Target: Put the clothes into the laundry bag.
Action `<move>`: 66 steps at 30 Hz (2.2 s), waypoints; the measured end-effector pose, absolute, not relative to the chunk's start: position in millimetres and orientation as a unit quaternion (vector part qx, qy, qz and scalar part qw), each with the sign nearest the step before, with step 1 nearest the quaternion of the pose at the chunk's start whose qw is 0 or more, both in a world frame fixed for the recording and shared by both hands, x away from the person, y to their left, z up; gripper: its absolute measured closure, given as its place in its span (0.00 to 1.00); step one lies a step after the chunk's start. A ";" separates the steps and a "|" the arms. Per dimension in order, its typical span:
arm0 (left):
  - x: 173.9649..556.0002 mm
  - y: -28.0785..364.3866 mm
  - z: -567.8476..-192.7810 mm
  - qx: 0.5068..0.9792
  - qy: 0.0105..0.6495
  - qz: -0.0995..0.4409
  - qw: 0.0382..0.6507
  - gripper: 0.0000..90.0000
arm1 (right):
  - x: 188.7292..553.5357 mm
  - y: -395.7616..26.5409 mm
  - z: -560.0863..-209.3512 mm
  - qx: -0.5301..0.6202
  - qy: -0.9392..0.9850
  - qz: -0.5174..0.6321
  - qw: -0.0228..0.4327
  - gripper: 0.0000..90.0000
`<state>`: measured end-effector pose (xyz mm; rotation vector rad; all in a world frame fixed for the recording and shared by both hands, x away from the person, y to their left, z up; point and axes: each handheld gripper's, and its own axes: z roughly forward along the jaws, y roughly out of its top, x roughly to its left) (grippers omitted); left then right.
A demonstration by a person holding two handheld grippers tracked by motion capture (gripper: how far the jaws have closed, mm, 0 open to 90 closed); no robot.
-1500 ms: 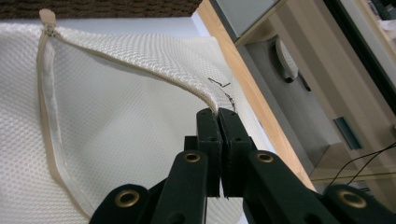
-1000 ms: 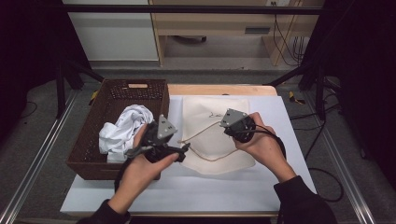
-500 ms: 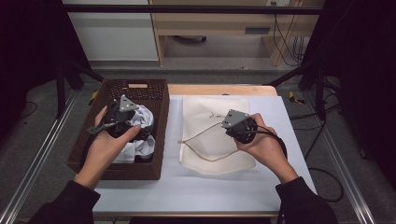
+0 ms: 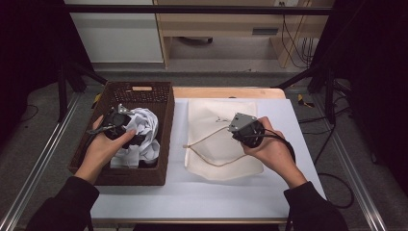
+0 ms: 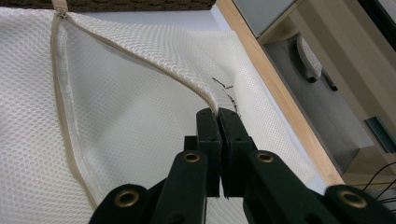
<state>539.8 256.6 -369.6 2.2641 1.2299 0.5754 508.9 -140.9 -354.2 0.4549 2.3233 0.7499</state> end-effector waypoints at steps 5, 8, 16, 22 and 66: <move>550.5 264.2 -391.4 0.832 0.459 0.184 0.252 0.02 | 509.7 -140.0 -355.1 0.174 0.887 0.284 0.320 0.98; 553.1 266.1 -397.5 0.834 0.457 0.183 0.249 0.01 | 510.4 -140.0 -355.5 0.173 0.888 0.283 0.320 0.98; 566.7 267.8 -419.6 0.842 0.455 0.172 0.232 0.00 | 511.1 -136.6 -357.1 0.173 0.889 0.280 0.319 0.98; 571.6 261.3 -425.2 0.849 0.443 0.163 0.237 0.00 | 512.6 -136.5 -356.8 0.173 0.889 0.280 0.317 0.98; 585.9 261.4 -429.7 0.856 0.450 0.182 0.180 0.63 | 512.5 -131.8 -357.4 0.168 0.892 0.279 0.314 0.98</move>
